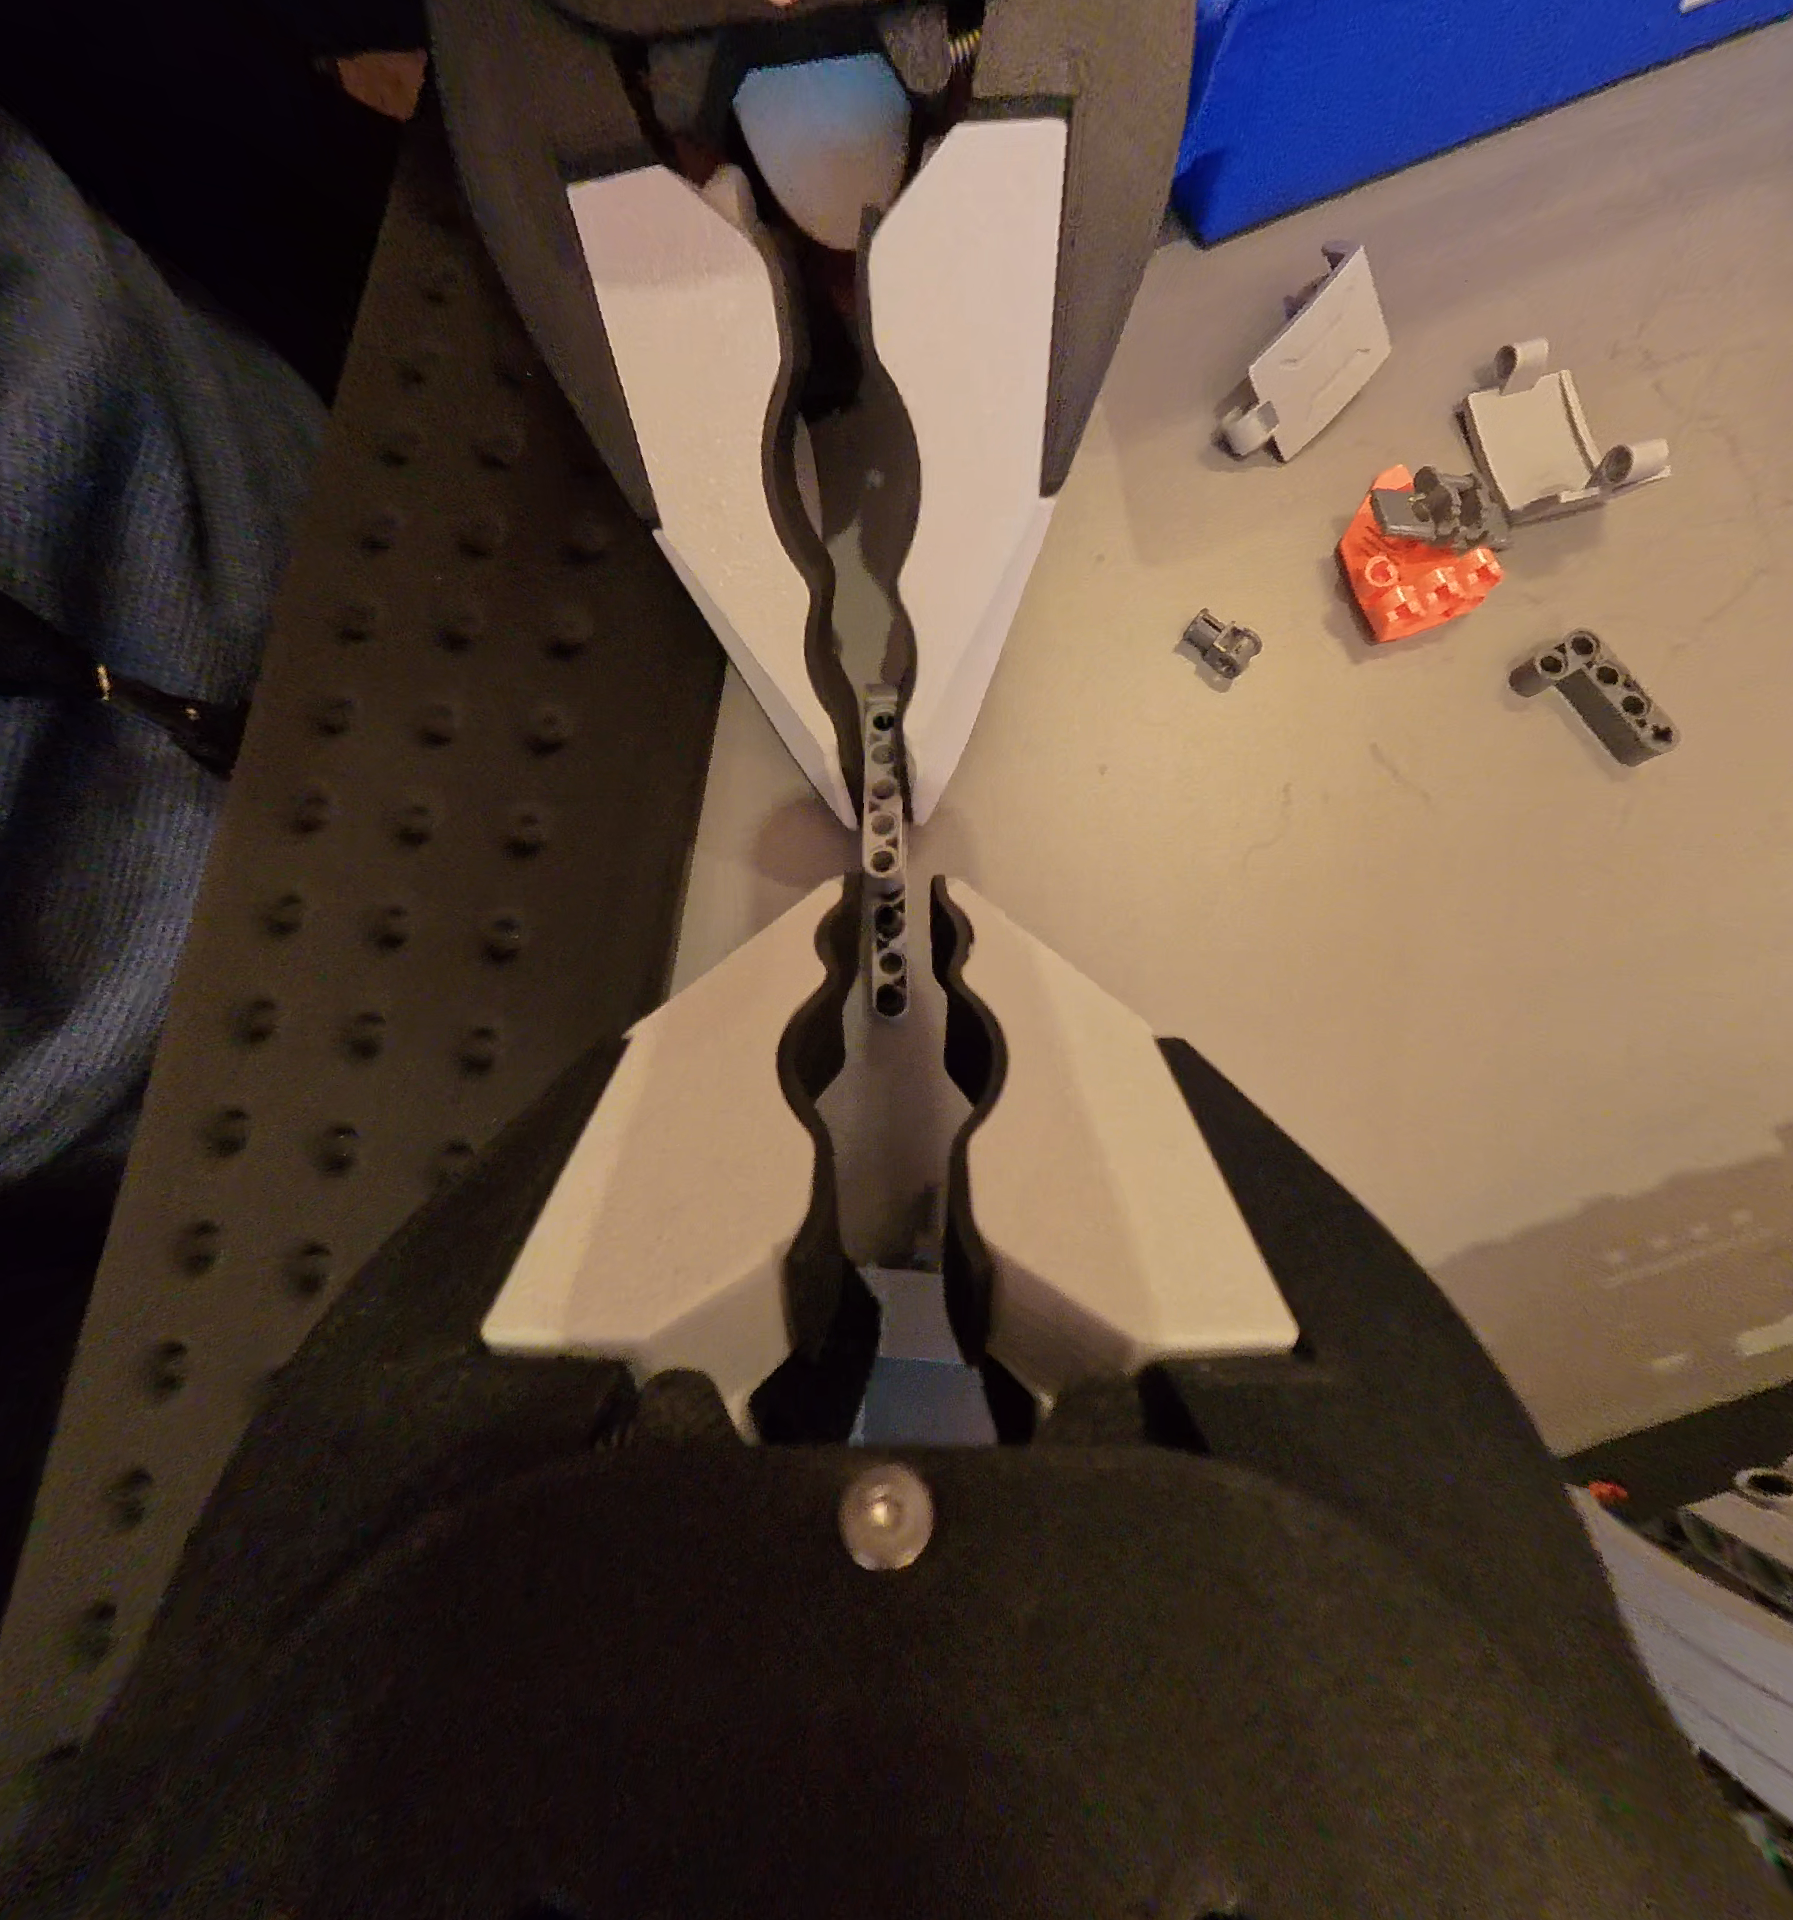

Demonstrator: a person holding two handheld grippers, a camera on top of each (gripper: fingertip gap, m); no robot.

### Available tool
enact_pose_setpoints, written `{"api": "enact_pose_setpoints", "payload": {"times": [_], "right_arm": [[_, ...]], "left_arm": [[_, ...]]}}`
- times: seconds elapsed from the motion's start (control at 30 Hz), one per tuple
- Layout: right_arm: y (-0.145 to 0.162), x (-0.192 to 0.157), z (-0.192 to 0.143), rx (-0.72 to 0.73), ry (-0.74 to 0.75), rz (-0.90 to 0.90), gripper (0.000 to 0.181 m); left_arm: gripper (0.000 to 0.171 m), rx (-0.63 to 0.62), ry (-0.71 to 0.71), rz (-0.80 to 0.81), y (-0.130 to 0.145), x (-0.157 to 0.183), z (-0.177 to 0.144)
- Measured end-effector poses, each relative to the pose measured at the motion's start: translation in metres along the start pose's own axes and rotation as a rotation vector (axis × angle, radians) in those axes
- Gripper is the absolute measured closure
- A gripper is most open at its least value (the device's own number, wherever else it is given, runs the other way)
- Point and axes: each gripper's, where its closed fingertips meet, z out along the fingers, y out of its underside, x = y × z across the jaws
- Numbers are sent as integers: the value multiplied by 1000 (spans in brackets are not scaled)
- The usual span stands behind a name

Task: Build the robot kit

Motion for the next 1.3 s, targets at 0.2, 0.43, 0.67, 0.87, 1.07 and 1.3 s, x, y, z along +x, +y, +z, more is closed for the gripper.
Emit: {"api": "enact_pose_setpoints", "payload": {"times": [0.2, 0.43, 0.67, 0.87, 1.07, 1.3], "right_arm": [[10, -2, 6, -50, -8, 7, 180], [10, -4, 7, -51, -12, -9, 181], [11, -6, 8, -62, -18, -18, 181], [11, -6, 8, -58, -29, -22, 181], [11, -7, 8, -56, -25, -33, 181], [10, -7, 9, -28, -36, -11, 181]], "left_arm": [[165, 0, 7, -17, -1, -1, 0], [166, -10, 11, -1, -4, 1, 4], [167, -71, 13, 18, -3, 2, 4], [167, -153, 37, 35, -3, 3, 5], [167, -169, 72, 31, -3, 3, 6], [166, -48, 97, -50, -6, 5, 5]]}}
